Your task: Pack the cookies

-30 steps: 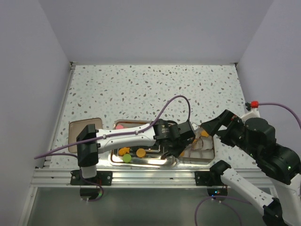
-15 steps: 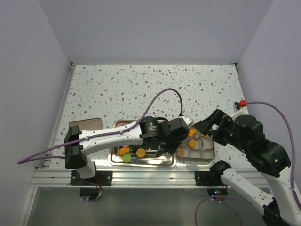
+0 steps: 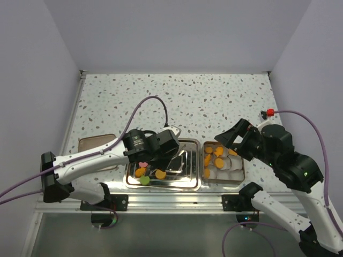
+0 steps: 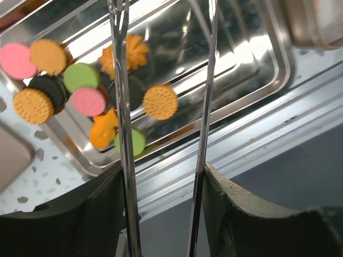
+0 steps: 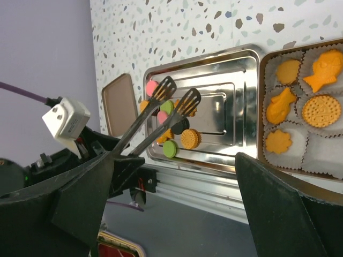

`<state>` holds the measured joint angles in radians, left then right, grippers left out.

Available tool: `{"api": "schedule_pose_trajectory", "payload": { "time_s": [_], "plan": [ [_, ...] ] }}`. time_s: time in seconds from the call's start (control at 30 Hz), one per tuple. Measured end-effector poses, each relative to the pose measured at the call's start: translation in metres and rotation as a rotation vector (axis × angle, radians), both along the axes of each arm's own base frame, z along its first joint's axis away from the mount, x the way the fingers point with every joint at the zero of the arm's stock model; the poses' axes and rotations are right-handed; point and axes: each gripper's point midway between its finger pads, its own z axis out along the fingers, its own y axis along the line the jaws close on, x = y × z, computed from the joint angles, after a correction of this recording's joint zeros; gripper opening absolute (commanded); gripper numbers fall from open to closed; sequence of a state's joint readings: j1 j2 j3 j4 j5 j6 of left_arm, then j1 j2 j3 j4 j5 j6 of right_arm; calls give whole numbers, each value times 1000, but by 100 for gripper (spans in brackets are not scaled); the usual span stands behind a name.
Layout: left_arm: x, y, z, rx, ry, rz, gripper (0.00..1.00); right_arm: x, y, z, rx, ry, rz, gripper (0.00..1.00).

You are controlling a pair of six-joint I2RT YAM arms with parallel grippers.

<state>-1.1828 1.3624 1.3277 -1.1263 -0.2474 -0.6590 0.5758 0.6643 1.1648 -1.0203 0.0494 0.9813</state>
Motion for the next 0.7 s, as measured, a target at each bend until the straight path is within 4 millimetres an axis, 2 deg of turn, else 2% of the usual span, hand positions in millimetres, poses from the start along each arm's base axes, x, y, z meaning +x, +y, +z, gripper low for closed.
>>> {"api": "schedule_pose_trajectory", "payload": {
  "time_s": [0.1,0.27,0.5,0.7],
  "plan": [
    [2,30,-13,49,22,65,62,0,3,-1,6,10,11,99],
    [5,56,-19,62,24,141,64,0,4,-1,9,10,11,99],
    [1,75,-40,112,65,197,64,2,5,-2,8,13,12,99],
    [-7,83,-46,93,90,203,63,2,5,-2,6,15,13,99]
  ]
}}
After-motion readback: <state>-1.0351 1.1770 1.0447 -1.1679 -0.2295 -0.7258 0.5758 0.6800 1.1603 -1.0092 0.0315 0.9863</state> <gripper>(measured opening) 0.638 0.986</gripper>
